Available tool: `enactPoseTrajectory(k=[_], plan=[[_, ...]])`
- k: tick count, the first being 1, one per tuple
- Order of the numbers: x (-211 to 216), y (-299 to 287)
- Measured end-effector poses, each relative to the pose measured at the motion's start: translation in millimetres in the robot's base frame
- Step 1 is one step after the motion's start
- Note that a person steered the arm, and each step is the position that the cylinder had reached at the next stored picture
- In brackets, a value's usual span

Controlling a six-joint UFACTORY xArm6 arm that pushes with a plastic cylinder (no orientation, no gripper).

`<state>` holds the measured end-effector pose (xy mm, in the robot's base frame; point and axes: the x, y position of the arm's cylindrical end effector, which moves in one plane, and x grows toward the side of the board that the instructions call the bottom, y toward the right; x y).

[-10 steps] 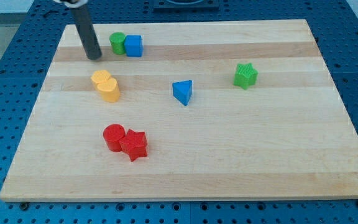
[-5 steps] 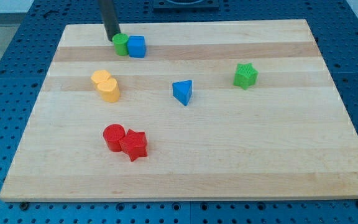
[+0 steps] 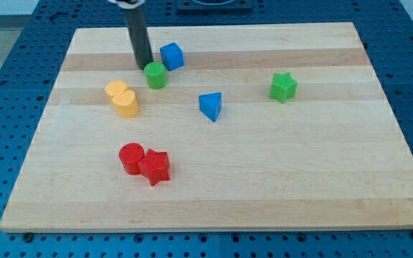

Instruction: Push the green circle towards the center of the board

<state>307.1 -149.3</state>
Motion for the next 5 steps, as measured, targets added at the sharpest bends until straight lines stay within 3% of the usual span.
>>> enactPoseTrajectory(k=[3,5], plan=[[17,-19],[20,45]])
